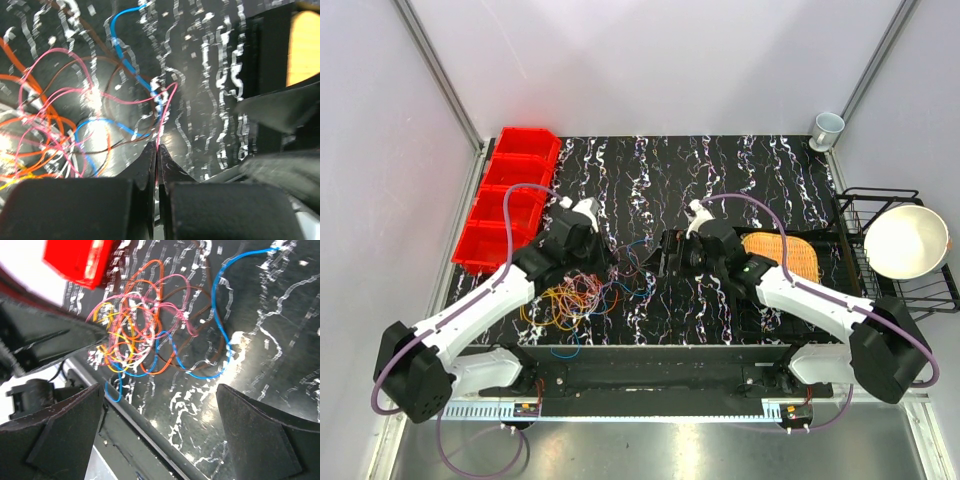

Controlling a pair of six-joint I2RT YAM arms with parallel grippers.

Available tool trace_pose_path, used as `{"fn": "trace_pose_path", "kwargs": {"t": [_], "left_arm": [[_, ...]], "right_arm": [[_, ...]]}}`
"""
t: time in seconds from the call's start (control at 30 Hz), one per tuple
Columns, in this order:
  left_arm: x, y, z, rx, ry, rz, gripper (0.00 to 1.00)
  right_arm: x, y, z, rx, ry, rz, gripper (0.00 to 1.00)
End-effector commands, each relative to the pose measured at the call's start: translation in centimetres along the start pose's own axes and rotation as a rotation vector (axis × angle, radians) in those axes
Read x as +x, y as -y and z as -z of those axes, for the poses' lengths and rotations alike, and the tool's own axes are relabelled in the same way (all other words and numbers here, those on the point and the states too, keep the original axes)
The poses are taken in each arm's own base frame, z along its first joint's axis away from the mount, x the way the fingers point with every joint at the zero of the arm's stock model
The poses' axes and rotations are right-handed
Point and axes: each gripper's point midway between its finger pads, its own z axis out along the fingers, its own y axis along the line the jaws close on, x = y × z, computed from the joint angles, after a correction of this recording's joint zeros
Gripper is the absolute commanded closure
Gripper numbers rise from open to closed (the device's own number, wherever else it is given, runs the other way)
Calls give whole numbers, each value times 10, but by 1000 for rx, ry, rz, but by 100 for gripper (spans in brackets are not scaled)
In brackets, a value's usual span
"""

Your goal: Untangle the cables

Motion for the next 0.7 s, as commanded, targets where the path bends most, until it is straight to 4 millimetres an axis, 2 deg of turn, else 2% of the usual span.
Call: {"fn": "trace_pose_path", "kwargs": {"t": [0.0, 0.13, 0.2, 0.27, 0.4, 0.53, 0.67], "left_arm": [[-22, 37, -1, 131, 31, -20, 100], [-20, 53, -2, 209, -3, -36, 100], [-20, 55, 1, 215, -9, -54, 100], [-19, 59, 6, 237, -22, -88, 100], [-16, 72, 17, 310, -60, -162, 100], [-7, 92, 38, 427, -137, -247, 100], [-9, 94, 50, 429, -139, -279, 100]], "right_arm": [[-13, -40, 8, -183, 44, 53, 0], [-23, -47, 12, -194, 76, 105, 0], [-33, -49, 15, -178, 106, 128, 0], [-44, -56, 18, -186, 131, 148, 1], [-53, -65, 22, -205, 146, 255, 3], [-52, -69, 29, -229, 141, 325, 11], [-50, -71, 34, -247, 136, 378, 21]]}}
